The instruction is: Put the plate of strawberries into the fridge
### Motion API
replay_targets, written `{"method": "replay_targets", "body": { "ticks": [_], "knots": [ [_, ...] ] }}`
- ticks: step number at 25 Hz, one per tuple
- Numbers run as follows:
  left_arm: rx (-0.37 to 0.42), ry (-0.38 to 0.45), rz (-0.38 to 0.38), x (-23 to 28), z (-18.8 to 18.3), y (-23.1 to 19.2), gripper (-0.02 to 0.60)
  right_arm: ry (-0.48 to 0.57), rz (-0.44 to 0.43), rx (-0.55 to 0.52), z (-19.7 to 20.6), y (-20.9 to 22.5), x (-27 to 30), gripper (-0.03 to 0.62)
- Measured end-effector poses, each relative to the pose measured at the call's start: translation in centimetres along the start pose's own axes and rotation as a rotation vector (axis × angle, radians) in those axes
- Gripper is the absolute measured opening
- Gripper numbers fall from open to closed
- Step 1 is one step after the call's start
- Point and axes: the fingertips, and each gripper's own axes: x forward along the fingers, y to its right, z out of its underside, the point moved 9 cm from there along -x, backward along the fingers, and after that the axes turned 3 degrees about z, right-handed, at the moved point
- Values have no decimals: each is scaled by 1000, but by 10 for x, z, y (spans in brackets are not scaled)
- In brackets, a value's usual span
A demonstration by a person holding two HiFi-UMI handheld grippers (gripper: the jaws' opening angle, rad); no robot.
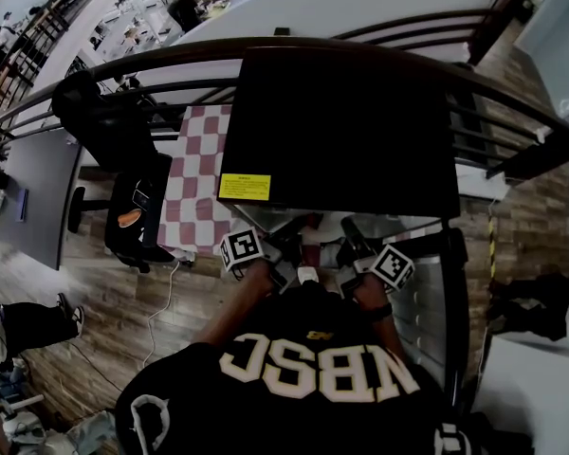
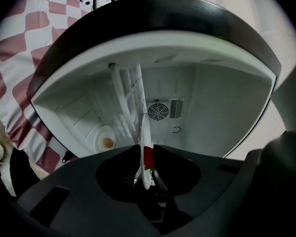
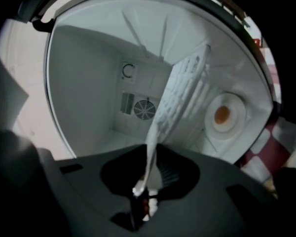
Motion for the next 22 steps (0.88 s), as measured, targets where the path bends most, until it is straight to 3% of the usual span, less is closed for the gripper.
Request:
{"method": "replay_targets", "body": {
  "ticks": [3,6,15,19,22],
  "knots": [
    [3,-6,29,0,1,5,122,7,-10,-11,2,0,0,54],
    [27,-3,31,-3,-1,3,152,19,-19,-30,4,-3,0,97],
    [87,10,65,-11,0,13,172,96,-45,-111,8,-13,-8,226],
    [154,20,36,-20,-2,12,173,134,-59,-368,3,-22,-17,235],
    [296,-10,-19,-26,0,18,173,144,-11,-529,7,-30,-25,235]
  ]
}}
